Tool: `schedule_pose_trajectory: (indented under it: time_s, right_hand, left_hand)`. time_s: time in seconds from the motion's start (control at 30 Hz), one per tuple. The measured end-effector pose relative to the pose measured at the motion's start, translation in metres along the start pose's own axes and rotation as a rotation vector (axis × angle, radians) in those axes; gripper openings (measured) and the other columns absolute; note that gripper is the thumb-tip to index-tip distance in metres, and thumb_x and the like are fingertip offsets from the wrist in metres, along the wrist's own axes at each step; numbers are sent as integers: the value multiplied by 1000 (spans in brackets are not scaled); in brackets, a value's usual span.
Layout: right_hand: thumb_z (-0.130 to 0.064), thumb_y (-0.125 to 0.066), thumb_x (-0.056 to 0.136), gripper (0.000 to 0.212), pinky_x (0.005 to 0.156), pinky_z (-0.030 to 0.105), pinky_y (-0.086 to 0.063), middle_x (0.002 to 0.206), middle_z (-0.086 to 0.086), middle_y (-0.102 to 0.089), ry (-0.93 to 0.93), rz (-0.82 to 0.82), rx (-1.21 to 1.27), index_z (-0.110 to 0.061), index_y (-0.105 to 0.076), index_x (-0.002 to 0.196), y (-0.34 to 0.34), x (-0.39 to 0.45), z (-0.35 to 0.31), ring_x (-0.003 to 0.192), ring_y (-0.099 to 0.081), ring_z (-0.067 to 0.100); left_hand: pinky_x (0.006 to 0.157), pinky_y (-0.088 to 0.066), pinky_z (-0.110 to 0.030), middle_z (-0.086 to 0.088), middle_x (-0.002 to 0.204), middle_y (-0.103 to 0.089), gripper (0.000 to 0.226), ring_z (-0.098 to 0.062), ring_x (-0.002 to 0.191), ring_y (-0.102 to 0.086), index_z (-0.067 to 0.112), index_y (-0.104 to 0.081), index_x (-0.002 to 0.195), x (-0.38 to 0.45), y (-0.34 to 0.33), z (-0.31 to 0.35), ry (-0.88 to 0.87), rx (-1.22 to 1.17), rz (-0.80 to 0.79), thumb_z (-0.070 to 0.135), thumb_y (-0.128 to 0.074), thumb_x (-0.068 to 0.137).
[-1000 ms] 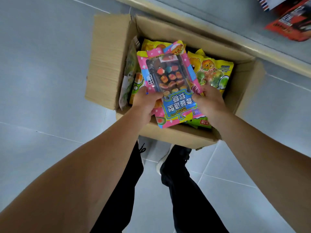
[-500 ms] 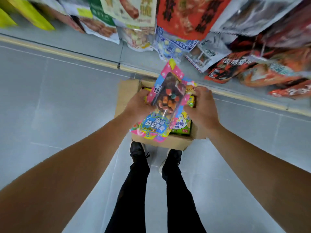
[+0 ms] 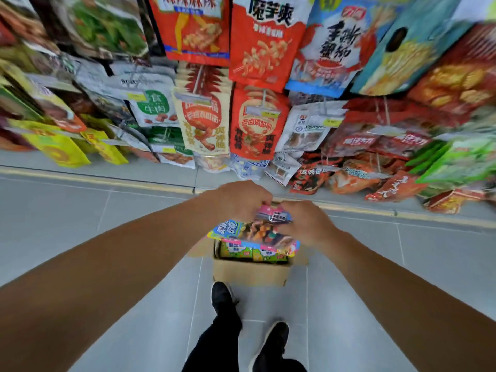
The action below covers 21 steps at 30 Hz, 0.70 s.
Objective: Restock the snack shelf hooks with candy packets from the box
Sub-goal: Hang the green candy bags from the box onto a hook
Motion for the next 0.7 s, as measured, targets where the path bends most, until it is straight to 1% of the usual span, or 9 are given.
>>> schedule_pose_trajectory:
  time_s: [0.07, 0.13, 0.2, 0.27, 0.33, 0.4, 0.5, 0.6, 0.7]
  right_hand:
    - [-31, -76, 79, 44, 81, 33, -50, 112, 6, -68, -72, 52, 129, -20, -64, 120, 6, -23, 12, 101, -63, 24]
    - [-30, -78, 77, 43, 77, 30, -48, 108, 2, -68, -123, 115, 279, -20, -66, 117, 11, -47, 24, 97, -64, 21]
    - [-29, -79, 75, 34, 66, 26, -45, 95, -2, -68, -189, 163, 419, -22, -67, 106, 13, -69, 37, 87, -64, 19]
    - [-29, -80, 74, 22, 57, 24, -44, 79, -5, -69, -207, 205, 536, -23, -68, 90, 17, -89, 46, 73, -65, 14]
    - [-24, -81, 74, 16, 50, 20, -43, 61, -10, -65, -178, 263, 685, -23, -65, 77, 25, -117, 52, 58, -61, 6]
    - [-15, -78, 79, 17, 44, 15, -40, 54, -12, -61, -144, 294, 844, -23, -66, 72, 36, -136, 54, 48, -56, 2]
    - [-14, -75, 81, 12, 62, 19, -49, 73, -6, -71, -73, 332, 1014, -25, -71, 78, 57, -173, 56, 69, -66, 10]
    - [-10, -71, 85, 13, 87, 38, -55, 93, 6, -76, -34, 337, 1231, -15, -73, 97, 74, -197, 56, 93, -71, 25]
    - [-7, -66, 90, 13, 83, 36, -53, 94, 4, -75, -13, 345, 1345, -9, -68, 103, 94, -222, 60, 91, -70, 19]
  left_hand:
    - [87, -46, -35, -1, 114, -67, 30, -27, 107, -60, 25, -63, 115, -8, 19, 18, 3, 62, 146, 19, -59, 86]
    - [92, -48, -36, 0, 111, -70, 31, -26, 104, -63, 25, -63, 114, -18, 39, 32, 38, -12, 392, 20, -62, 83]
    - [85, -51, -35, -2, 105, -72, 31, -28, 97, -66, 20, -66, 110, -35, 55, 46, 58, -198, 671, 15, -65, 80]
    - [79, -46, -26, -2, 101, -70, 31, -22, 91, -64, 15, -67, 107, -57, 64, 63, 74, -345, 865, 9, -67, 77]
    - [76, -39, -22, -1, 105, -67, 33, -18, 94, -60, 14, -66, 110, -76, 62, 86, 123, -428, 931, 8, -69, 78]
    - [80, -40, -27, -5, 115, -65, 38, -23, 105, -60, 13, -62, 116, -84, 54, 97, 208, -491, 931, 12, -71, 79]
    - [85, -46, -35, -8, 117, -59, 47, -28, 108, -57, 13, -56, 120, -104, 46, 124, 356, -565, 1003, 20, -75, 77]
    - [77, -43, -31, 7, 90, -53, 45, -18, 84, -56, 22, -46, 104, -117, 43, 146, 398, -827, 1032, 25, -80, 76]
    - [69, -45, -37, -4, 88, -64, 33, -20, 73, -56, 24, -62, 89, -120, 43, 173, 292, -1260, 862, 44, -81, 70]
Point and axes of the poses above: each hand's wrist, its own x-axis towards the middle knuckle, its own y-axis out of the back of the hand, z = x × y, the point moved 4 cm from there along x, towards the middle knuckle
